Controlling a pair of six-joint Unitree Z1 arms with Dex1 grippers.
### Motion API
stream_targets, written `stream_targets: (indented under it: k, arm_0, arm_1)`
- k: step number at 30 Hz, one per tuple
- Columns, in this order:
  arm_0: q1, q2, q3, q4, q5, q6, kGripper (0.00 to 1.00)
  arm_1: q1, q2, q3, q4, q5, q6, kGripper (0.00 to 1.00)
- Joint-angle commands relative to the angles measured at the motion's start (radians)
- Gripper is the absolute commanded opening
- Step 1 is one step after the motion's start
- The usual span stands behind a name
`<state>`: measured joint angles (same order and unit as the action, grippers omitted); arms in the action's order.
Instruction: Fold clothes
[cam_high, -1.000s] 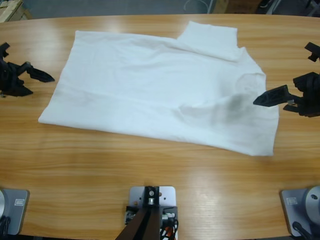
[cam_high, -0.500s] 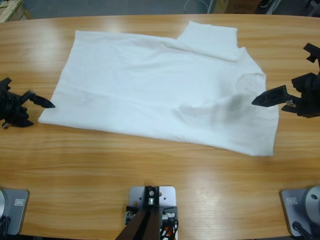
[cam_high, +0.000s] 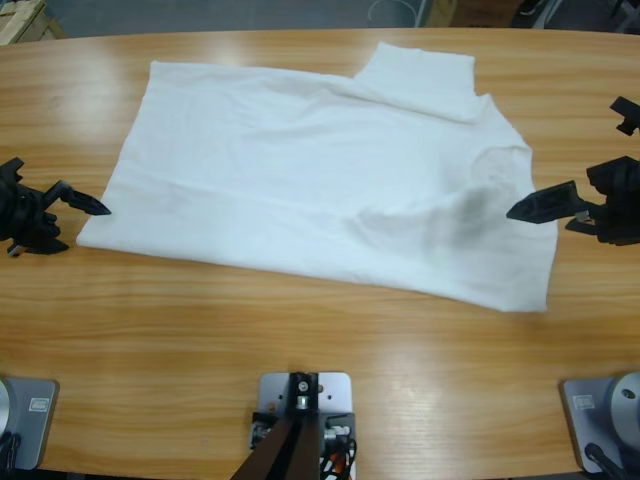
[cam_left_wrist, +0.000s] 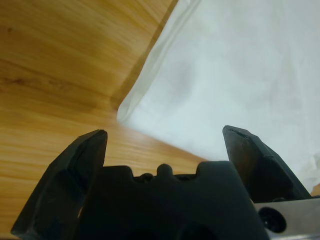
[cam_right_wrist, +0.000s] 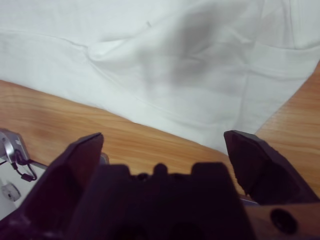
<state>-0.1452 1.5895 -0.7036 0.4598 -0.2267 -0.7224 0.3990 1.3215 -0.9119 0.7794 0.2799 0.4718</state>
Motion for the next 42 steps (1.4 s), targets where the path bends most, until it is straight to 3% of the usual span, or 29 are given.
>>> stream_targets:
  k: [1, 5, 7, 9, 11, 12, 19, 24, 37, 42]
  arm_0:
    - [0.004, 0.114, 0.011, -0.056, -0.001, 0.04, 0.77]
    - [0.002, 0.125, 0.01, -0.068, -0.005, 0.04, 0.595]
    - [0.001, 0.126, 0.01, -0.069, -0.005, 0.04, 0.459]
    - [0.002, 0.129, 0.009, -0.07, -0.005, 0.046, 0.309]
    - [0.003, 0.134, 0.009, -0.07, -0.005, 0.05, 0.043]
    - [0.003, 0.136, 0.009, -0.07, -0.005, 0.05, 0.0]
    - [0.001, 0.109, 0.021, -0.067, -0.013, 0.05, 0.0]
    - [0.006, 0.005, 0.056, -0.053, -0.013, 0.039, 0.0]
    - [-0.003, -0.215, 0.221, -0.051, -0.043, -0.177, 0.0]
    - [-0.001, -0.296, 0.244, 0.016, -0.037, -0.203, 0.0]
  arm_1:
    - [-0.008, -0.025, 0.036, -0.004, 0.018, 0.01, 0.987]
    - [-0.008, -0.025, 0.036, -0.002, 0.018, 0.01, 0.987]
    - [-0.008, -0.023, 0.036, -0.002, 0.018, 0.01, 0.986]
    - [-0.008, -0.022, 0.036, -0.002, 0.018, 0.01, 0.982]
    - [-0.008, -0.024, 0.036, -0.002, 0.018, 0.01, 0.982]
    - [-0.008, -0.025, 0.035, -0.001, 0.018, 0.01, 0.982]
    - [-0.008, -0.032, 0.031, 0.003, 0.016, 0.01, 0.982]
    - [-0.008, -0.039, 0.03, 0.003, 0.019, 0.01, 0.982]
    - [-0.008, -0.077, 0.046, 0.004, 0.054, 0.014, 0.982]
    - [-0.008, -0.048, 0.059, 0.004, 0.093, 0.014, 0.982]
